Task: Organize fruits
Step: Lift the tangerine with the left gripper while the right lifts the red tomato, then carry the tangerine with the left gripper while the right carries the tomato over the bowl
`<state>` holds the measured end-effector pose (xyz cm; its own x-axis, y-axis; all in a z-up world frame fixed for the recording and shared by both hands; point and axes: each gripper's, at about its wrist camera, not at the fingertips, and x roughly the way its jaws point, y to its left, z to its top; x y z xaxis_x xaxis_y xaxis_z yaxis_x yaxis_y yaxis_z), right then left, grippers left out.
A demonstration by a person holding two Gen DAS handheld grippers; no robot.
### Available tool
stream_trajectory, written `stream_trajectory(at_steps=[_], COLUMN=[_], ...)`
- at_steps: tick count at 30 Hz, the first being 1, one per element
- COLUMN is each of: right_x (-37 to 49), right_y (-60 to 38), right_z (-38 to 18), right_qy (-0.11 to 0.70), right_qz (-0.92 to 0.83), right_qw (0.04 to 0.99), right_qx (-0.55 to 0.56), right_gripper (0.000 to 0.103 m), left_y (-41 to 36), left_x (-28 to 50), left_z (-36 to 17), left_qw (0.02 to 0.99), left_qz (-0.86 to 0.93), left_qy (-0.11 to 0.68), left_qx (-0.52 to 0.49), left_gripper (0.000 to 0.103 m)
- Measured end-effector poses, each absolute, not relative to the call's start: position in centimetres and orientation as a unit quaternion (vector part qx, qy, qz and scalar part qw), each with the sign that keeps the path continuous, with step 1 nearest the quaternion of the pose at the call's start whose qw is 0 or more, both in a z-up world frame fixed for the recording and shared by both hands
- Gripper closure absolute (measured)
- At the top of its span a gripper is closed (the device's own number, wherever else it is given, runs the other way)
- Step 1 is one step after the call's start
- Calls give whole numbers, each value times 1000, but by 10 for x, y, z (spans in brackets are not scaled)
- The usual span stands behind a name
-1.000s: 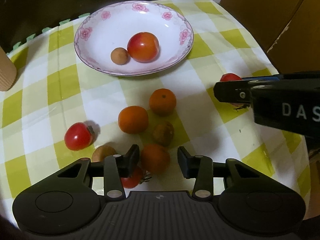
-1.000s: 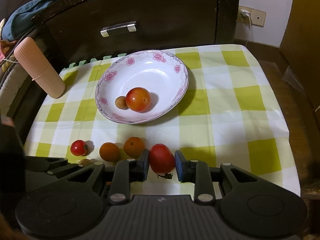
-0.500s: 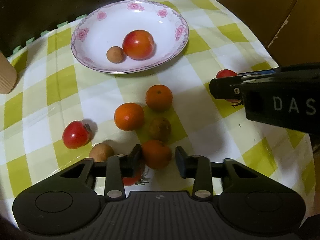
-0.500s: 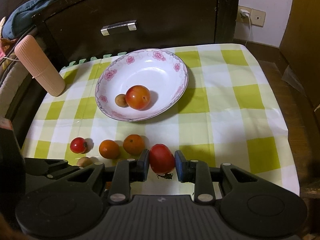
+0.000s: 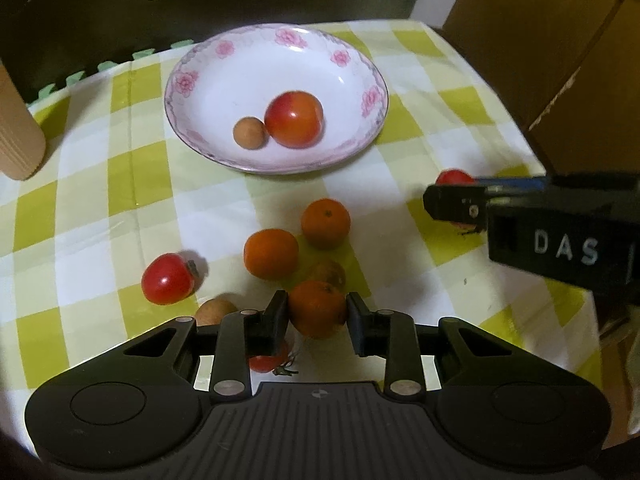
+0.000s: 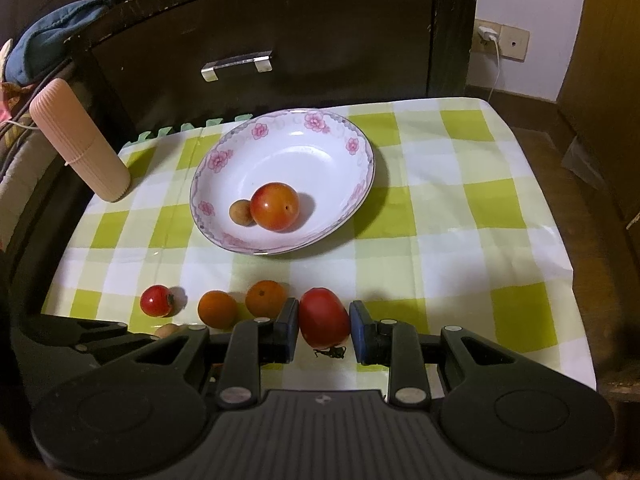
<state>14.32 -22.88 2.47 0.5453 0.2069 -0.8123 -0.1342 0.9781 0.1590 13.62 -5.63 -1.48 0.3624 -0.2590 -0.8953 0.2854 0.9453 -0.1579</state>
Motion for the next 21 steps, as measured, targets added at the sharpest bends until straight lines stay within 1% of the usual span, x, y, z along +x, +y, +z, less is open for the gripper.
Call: stream_trajectory(at_steps=[8,21], right_x=[145,186], right_y=[-229,-219], right_z=[29,34], right_qy=[461,455], right_qz=[98,101], right_qw=[881,884], right_qx=[44,47], right_gripper=[77,77], left_y=[-46,-33], left_x=[144,195], left_z=[2,19], left_qw=[835,852], left_qz=[-163,-137], left_qy=[526,503], left_qx=[-21,-48], left_gripper=[64,64])
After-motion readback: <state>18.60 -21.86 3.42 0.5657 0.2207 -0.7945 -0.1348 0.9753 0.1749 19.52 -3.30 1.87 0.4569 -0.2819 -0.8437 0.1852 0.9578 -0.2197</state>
